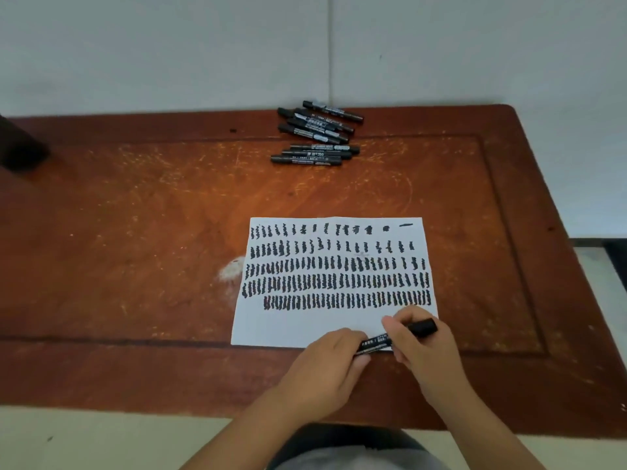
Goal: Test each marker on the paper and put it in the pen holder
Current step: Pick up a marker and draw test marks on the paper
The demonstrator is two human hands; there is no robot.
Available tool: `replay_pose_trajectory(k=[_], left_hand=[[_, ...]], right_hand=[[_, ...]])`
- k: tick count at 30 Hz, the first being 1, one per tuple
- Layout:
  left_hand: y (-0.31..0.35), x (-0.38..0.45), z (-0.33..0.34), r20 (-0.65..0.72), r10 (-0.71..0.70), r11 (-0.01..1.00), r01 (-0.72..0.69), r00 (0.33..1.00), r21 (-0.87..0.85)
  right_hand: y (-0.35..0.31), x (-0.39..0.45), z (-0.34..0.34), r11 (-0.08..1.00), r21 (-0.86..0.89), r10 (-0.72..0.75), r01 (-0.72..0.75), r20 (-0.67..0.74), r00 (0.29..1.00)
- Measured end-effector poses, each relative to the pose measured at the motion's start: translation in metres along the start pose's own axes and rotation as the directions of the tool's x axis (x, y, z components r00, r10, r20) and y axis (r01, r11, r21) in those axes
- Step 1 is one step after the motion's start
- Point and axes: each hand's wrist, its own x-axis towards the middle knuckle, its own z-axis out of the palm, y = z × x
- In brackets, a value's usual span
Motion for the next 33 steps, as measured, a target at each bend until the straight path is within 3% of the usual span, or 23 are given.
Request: replay_pose_trajectory(k=[6,13,18,23,26,29,31,33], left_hand=[[-0.001,-0.002,0.006,0.008,-0.111,0.991,0.11,0.994,0.082],[0.01,-0.007,-0.01,0.086,-0.192,0.907,0.21,0.978,-0.364],[0.003,-0.019,-0.025,0.125,-0.217,0.811,0.25,0.968,-0.529],[-0.021,-0.029,-0.055,-0.029,-0.241,0.895,0.211,0.97,-0.394],[-0.046,-0.042,-0.067,-0.058,-0.339,0.911,0.312,0.939,-0.269],[-0.082,-0.055,-0.07,-0.233,-0.367,0.93,0.358,0.9,-0.085],[-0.106,-0.059,-0.066,-0.303,-0.306,0.94,0.337,0.903,0.055],[-0.124,-0.06,-0.06,-0.348,-0.217,0.95,0.279,0.912,0.139]], right_hand=[[0.001,0.01,0.008,0.998,0.018,0.06,-0.06,0.011,0.998],[-0.004,0.028,0.017,0.971,0.117,0.189,-0.209,0.161,0.969],[-0.025,0.036,0.026,0.999,0.025,0.02,-0.031,0.368,0.93],[-0.042,0.041,0.049,0.984,-0.171,0.022,0.051,0.401,0.916],[-0.039,0.038,0.056,0.998,-0.062,0.052,-0.033,0.337,0.94],[-0.023,0.028,0.06,0.992,0.121,0.009,-0.028,0.161,0.987],[-0.006,0.021,0.071,0.997,0.048,-0.055,0.058,-0.058,0.997],[0.008,0.015,0.091,0.992,-0.071,-0.121,0.106,-0.249,0.961]])
